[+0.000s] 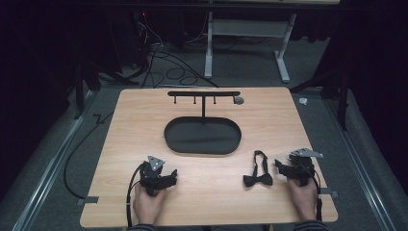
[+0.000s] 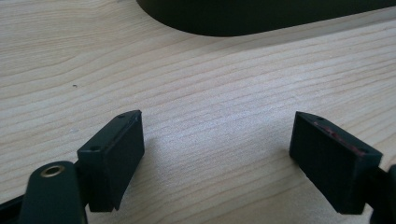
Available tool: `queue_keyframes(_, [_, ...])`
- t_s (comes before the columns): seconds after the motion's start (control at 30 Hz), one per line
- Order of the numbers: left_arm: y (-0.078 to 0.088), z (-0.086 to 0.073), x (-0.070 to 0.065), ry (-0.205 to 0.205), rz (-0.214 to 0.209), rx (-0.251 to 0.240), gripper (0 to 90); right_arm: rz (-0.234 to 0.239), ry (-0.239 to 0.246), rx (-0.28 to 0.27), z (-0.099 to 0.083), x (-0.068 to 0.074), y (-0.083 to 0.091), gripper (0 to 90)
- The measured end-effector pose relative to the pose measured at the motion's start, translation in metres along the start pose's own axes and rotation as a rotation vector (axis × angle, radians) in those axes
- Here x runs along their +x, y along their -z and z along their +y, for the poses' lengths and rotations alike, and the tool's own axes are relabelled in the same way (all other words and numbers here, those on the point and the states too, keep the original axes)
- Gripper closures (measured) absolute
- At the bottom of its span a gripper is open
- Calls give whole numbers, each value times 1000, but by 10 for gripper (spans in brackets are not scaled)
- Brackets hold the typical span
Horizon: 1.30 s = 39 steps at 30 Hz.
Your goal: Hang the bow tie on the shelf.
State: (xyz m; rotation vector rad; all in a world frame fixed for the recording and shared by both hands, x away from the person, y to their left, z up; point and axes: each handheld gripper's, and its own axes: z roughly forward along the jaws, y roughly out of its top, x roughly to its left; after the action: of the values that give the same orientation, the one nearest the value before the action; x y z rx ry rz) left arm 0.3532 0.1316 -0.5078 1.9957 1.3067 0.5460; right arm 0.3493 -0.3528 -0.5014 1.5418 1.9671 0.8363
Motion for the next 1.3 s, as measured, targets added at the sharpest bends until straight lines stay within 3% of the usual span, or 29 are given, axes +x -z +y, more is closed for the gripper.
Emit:
queue_keyframes(1.07, [0,0,0,2,2,0,182,14,13,6,0,1,0,330])
queue_keyframes(1.3, [0,0,0,2,3,1,182,19,17,4,0,2,1,358])
